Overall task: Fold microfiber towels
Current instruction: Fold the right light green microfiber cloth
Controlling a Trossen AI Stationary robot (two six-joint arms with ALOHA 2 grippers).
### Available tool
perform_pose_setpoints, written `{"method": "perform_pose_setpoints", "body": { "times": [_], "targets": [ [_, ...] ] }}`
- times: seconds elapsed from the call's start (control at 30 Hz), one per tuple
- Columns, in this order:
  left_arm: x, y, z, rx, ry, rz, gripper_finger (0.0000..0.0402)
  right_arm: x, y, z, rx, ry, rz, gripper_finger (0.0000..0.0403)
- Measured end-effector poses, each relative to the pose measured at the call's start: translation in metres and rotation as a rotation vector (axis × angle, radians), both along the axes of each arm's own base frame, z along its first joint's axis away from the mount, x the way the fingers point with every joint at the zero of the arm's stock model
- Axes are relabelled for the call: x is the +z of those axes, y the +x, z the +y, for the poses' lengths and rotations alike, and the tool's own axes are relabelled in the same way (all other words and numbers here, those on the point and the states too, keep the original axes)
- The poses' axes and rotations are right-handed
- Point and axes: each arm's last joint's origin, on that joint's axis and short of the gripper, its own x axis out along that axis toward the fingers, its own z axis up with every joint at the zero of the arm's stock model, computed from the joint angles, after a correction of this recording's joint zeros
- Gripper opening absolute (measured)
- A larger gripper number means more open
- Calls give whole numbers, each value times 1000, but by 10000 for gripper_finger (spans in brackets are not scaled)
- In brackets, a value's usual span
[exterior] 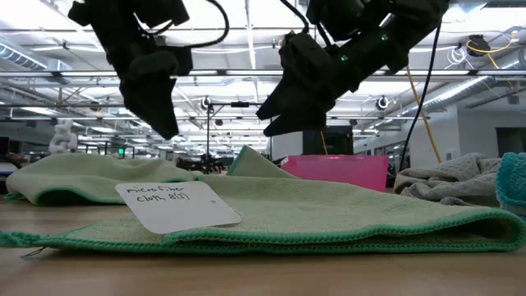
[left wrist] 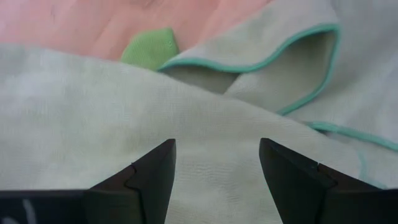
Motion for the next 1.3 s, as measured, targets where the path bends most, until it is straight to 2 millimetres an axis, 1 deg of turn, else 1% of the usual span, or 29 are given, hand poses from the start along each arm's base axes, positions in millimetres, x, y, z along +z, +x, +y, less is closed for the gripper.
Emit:
{"method": "perform_pose_setpoints", "body": {
  "times": [0.23, 0.4, 0.53, 0.63, 0.77, 0.97, 1.1, 1.23, 1.3],
  "targets": [
    [-17, -8, 7, 16, -45, 28, 232, -4, -1, 0, 11, -17, 30, 267],
    [-31, -16, 12, 11, -29, 79, 232, -5, 0, -2, 17, -34, 35, 267],
    [-47, -29, 22, 86, 0, 143, 232, -6, -1, -8, 4, -42, 51, 267],
    [-52, -39, 29, 164, -26, 202, 232, -6, -1, -13, 0, -59, 51, 267],
    [-53, -43, 32, 214, -76, 226, 232, -7, -2, -19, -2, -84, 54, 267],
    [-48, -41, 29, 202, -119, 235, 232, -7, -1, -23, 5, -102, 52, 267],
    [-41, -42, 30, 196, -109, 279, 232, -17, 6, -22, 32, -78, 31, 262],
    [-34, -39, 30, 183, -96, 278, 232, -30, 19, -18, 56, -71, 60, 247],
    [-30, -37, 31, 182, -95, 267, 232, -32, 25, -18, 64, -79, 59, 240]
  ]
}}
